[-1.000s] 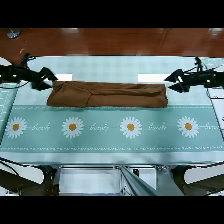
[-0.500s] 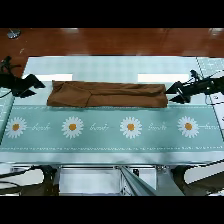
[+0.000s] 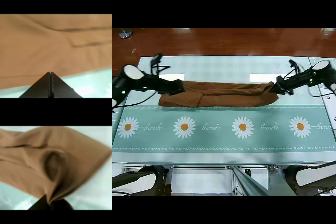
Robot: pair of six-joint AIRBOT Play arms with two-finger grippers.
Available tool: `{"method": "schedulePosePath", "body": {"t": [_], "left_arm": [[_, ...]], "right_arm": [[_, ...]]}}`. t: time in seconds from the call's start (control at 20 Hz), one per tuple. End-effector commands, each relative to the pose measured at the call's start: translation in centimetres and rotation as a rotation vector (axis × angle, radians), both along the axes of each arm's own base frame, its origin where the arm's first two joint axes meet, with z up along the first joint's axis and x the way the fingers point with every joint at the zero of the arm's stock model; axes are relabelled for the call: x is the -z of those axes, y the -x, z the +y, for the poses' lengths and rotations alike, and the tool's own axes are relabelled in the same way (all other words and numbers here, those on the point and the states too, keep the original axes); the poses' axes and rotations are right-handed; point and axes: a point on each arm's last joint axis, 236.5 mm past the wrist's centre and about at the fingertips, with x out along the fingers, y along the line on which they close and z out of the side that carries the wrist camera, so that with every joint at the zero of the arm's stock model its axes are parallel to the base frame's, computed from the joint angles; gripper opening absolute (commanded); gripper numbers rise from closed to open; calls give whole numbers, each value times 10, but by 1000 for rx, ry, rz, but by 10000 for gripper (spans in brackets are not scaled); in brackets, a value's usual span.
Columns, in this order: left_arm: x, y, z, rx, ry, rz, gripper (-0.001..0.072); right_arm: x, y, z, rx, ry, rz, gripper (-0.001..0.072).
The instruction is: Fold the shirts.
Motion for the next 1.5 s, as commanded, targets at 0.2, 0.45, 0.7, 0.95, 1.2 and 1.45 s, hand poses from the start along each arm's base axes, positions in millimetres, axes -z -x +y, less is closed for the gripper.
{"method": "schedulePosePath", "body": {"t": [0.2, 0.45, 0.7, 0.95, 1.2, 1.45], "left_arm": [[-28, -1, -142, 259, 62, -167, 25], [0, 11, -246, 402, 92, -126, 24], [42, 57, -337, 527, 109, -14, 24], [63, 131, -405, 642, 155, 97, 25], [44, 115, -391, 701, 155, 113, 25], [-17, 3, -257, 501, 140, 124, 24]], "right_arm": [[-77, 63, -41, -54, 299, -126, 23], [-129, 106, -32, -15, 321, -246, 23], [-165, 128, -26, 5, 331, -334, 23], [-175, 129, -19, 17, 307, -362, 24], [-176, 129, -18, 17, 300, -363, 24], [-186, 122, 3, 25, 197, -390, 24]]}}
